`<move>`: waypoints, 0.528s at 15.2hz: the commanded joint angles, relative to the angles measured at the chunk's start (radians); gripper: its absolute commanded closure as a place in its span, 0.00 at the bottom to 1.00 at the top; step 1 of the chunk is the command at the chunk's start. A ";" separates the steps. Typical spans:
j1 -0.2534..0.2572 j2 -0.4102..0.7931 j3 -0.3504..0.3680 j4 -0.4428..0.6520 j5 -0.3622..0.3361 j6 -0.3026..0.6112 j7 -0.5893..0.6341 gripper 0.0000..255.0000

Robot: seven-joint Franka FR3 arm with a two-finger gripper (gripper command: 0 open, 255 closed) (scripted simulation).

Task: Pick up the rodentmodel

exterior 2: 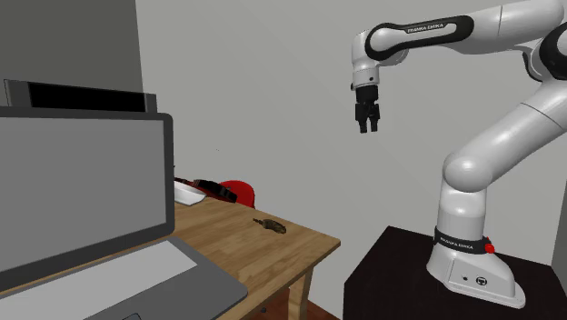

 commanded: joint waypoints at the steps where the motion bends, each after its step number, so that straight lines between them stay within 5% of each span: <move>1: 0.000 0.000 0.000 0.000 0.000 0.000 0.000 0.00; 8: 0.048 0.106 0.062 -0.090 0.066 0.223 0.056 0.00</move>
